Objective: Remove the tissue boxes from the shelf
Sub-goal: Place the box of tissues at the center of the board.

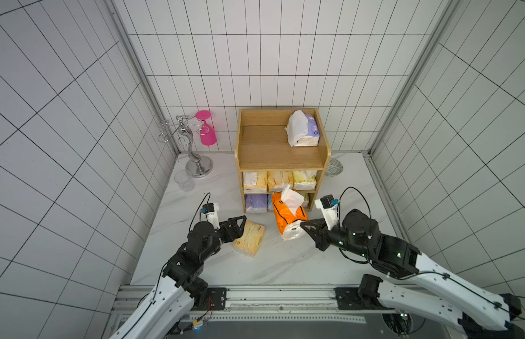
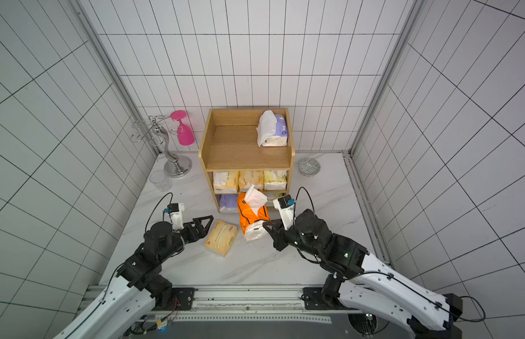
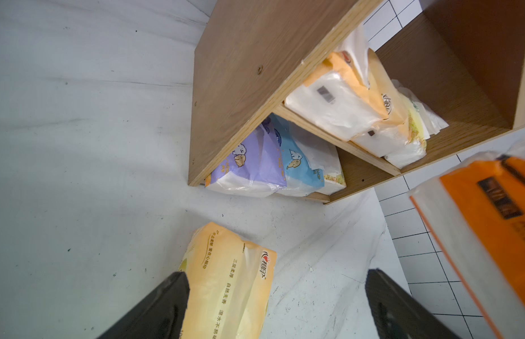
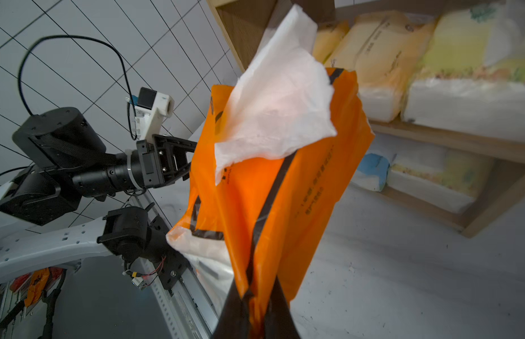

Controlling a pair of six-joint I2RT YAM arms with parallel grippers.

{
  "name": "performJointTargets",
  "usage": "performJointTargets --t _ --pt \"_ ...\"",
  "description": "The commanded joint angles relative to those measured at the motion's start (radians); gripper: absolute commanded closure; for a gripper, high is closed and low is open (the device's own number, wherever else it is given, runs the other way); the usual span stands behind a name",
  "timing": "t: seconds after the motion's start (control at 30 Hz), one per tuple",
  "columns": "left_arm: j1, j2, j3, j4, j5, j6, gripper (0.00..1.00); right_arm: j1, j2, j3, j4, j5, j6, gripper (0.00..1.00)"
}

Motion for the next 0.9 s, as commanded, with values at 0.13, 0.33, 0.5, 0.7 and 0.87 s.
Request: performJointTargets --t 0.13,0.33,0.5,0.7,0.87 --pt "-0.005 0.023 -0.051 0.022 0.003 -0.037 0.02 0.063 -0.052 -0.308 0.176 0.103 0.172 1.00" --pt "-0.008 0.049 -0.116 0.102 0.036 -0.065 0.02 0.079 0.050 -0.431 0.368 0.130 0.212 0.98" --pt "-0.013 0.089 -0.153 0.132 0.043 -0.080 0.02 0.086 0.132 -0.428 0.403 0.126 0.218 0.59" --pt "-0.018 0.122 -0.180 0.158 0.059 -0.095 0.02 0.085 0.079 -0.368 0.201 0.226 0.222 0.47" --pt "-0.023 0.120 -0.191 0.160 0.060 -0.100 0.02 0.032 -0.062 -0.407 0.126 0.270 0.273 0.40"
